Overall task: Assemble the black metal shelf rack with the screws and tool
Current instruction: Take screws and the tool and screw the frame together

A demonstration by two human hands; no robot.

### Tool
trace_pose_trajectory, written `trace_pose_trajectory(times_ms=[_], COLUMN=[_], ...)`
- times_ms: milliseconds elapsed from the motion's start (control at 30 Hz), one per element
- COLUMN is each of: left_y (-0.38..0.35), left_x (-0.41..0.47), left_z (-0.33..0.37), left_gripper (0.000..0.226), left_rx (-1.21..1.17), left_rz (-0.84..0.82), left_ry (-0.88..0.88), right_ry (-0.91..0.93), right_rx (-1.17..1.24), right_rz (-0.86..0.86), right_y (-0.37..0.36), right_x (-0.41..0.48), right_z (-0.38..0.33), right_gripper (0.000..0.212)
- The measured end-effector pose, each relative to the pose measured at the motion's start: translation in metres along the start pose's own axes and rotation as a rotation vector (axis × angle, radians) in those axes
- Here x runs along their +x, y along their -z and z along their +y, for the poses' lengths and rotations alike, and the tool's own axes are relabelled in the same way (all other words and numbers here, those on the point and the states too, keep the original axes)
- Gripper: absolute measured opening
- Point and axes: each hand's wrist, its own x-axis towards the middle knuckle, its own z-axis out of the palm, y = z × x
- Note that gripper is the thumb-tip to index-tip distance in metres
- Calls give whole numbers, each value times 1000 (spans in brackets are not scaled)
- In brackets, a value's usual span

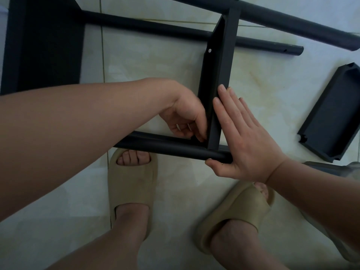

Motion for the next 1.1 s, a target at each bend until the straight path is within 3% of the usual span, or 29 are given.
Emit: trace_pose_trajectory(times_ms=[600,833,1100], left_y=[-3,-5,-3], left_x=[0,3,-1], left_z=[-2,-2,0], left_gripper=[6,16,6], left_rx=[-13,-9,51], left_rz=[-26,-28,-40], left_ry=[-16,-43,-30], right_ry=[0,1,4], right_rx=[-2,-4,2], right_rz=[1,-1,3], right_y=[0,0,0], right_x=[0,0,-1], right_z=[-1,0,0], right_gripper=[107,107,107])
